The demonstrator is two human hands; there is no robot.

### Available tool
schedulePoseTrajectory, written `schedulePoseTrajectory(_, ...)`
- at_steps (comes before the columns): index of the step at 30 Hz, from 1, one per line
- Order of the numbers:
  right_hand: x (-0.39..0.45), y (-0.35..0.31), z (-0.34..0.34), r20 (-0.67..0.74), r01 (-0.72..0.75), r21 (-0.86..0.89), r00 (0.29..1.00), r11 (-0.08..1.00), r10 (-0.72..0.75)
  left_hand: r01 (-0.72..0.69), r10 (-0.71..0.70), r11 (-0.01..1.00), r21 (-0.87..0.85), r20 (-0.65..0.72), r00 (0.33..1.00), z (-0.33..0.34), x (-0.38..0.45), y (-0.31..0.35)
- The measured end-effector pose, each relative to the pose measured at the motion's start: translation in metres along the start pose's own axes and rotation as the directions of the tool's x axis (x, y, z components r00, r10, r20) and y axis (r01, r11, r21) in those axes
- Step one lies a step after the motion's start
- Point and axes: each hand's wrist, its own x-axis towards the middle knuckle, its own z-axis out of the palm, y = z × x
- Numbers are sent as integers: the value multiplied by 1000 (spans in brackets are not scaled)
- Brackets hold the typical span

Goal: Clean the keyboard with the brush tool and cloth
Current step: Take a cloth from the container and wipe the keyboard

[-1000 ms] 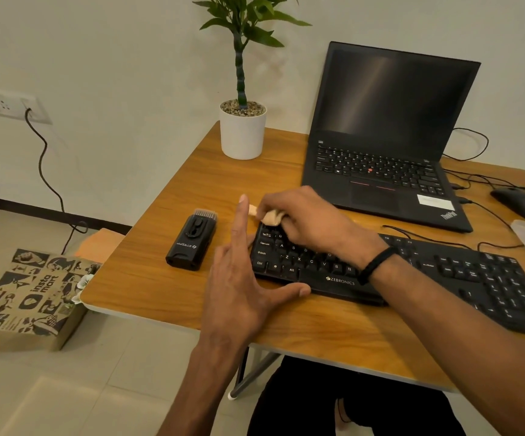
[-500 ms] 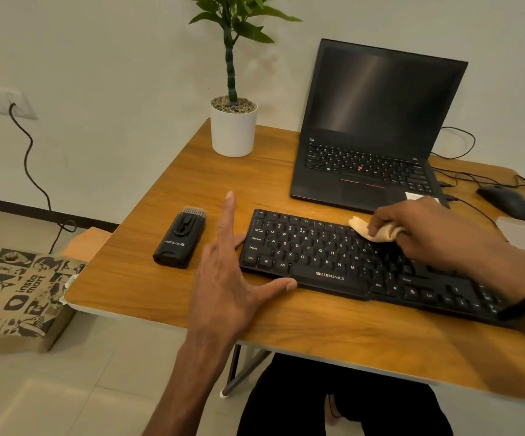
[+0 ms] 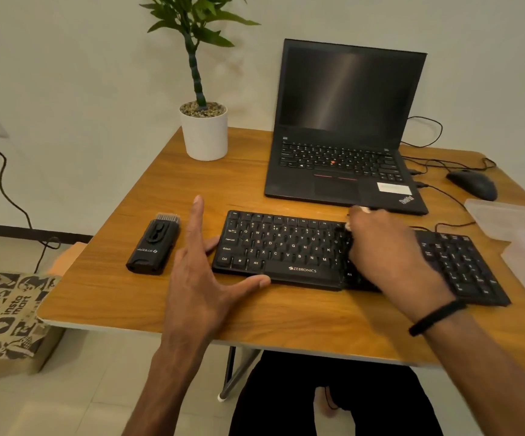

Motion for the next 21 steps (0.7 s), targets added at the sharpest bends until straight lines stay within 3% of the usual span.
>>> schedulePoseTrajectory(5,-6,-77,7,-25,91,200,996,976,-88,2,-2,1000,7,-14,1000,0,-1,0)
schedulePoseTrajectory(10,-31,-118,11,-106,320,385,947,866,-303,-28,28,999,17,-10,1000,2,-2,-7)
schedulePoseTrajectory(14,-42,-100,16,-75,376,503,916,778,-394,-45,45,999,-5,3,999,2,-2,-7)
schedulePoseTrajectory(21,-64,-18,-3,91,309,611,887,729,-453,-23,23,1000,-6,1,1000,0,-3,-2)
